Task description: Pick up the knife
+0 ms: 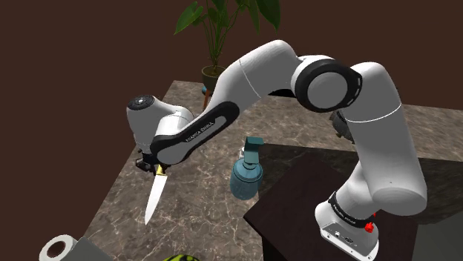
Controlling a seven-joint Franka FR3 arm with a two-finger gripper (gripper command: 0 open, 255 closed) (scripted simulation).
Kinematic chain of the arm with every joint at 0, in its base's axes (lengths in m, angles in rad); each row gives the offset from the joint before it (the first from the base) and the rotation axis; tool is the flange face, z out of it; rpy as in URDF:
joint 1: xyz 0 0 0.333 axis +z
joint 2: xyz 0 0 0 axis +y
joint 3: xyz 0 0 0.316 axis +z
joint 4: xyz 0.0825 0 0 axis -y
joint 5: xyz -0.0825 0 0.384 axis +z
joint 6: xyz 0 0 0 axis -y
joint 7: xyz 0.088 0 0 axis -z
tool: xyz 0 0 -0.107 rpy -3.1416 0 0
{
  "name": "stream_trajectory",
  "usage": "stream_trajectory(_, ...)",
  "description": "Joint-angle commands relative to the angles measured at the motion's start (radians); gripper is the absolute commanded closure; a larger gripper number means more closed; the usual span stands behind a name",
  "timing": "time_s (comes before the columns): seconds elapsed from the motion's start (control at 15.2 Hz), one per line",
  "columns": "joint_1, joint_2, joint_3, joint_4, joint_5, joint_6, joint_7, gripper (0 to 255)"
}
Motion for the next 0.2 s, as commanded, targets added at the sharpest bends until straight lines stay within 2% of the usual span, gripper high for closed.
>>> stream_trajectory(0.0,-0.004,-0.02,0.006,-0.005,0.007,-0.015,-0.003,255)
stream_trajectory(0.13,-0.004,-0.021,0.007,-0.005,0.007,-0.016,-0.004,255)
